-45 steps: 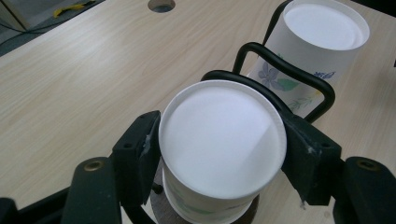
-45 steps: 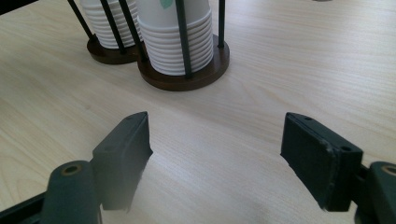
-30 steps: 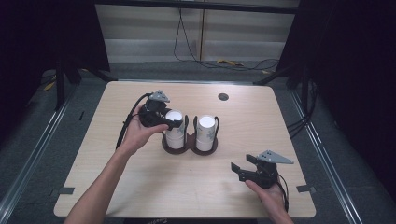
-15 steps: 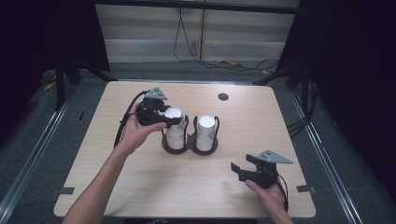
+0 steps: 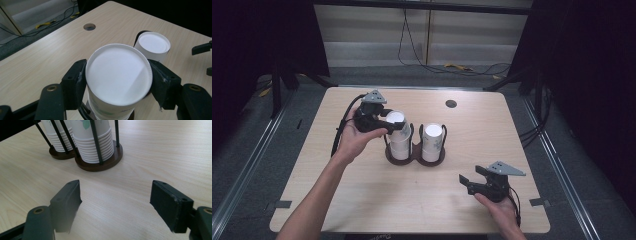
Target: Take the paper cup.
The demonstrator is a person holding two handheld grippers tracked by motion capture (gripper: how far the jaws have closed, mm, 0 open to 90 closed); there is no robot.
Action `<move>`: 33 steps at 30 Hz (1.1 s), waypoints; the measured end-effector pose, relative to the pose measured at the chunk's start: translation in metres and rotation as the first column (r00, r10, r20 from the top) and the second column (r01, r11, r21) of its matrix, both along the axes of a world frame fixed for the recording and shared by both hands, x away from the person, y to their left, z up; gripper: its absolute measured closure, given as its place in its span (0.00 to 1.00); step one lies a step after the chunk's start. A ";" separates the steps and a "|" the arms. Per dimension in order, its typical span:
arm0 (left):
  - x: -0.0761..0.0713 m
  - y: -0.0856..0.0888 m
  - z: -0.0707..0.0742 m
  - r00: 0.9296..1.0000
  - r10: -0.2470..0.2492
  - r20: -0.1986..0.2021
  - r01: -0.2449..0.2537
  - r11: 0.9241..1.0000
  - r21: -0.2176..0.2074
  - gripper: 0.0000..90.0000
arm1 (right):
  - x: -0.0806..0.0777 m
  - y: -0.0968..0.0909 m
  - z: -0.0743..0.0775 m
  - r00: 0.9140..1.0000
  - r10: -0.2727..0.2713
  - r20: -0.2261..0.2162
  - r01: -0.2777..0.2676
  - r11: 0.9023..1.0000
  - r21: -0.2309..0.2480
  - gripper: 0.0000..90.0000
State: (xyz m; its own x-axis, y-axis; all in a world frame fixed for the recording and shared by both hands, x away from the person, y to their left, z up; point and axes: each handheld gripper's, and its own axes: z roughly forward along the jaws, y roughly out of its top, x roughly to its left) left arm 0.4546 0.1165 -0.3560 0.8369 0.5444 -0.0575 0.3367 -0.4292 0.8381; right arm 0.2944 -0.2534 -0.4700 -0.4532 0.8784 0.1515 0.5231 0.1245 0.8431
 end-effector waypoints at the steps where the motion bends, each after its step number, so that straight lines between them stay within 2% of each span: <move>1: 0.000 0.000 0.000 1.000 -0.001 -0.001 0.001 1.000 -0.002 0.40 | 0.000 0.000 0.000 1.000 0.001 -0.001 -0.001 1.000 0.001 0.27; 10: 0.000 0.007 0.008 1.000 -0.001 0.005 0.001 1.000 -0.023 0.40 | 0.000 0.001 0.000 1.000 0.004 -0.001 -0.004 1.000 0.002 0.28; 17: -0.002 0.016 0.014 1.000 0.009 0.012 -0.008 0.998 -0.061 0.40 | 0.000 0.001 0.000 1.000 0.005 -0.001 -0.005 1.000 0.002 0.28; 23: -0.004 0.020 0.018 1.000 0.013 0.018 -0.012 0.997 -0.077 0.40 | 0.000 0.001 0.000 1.000 0.009 -0.002 -0.009 1.000 0.000 0.28; 33: -0.016 0.027 0.026 0.999 -0.015 0.034 0.019 0.992 -0.127 0.40 | 0.000 0.001 -0.001 1.000 0.009 -0.002 -0.009 1.000 -0.001 0.28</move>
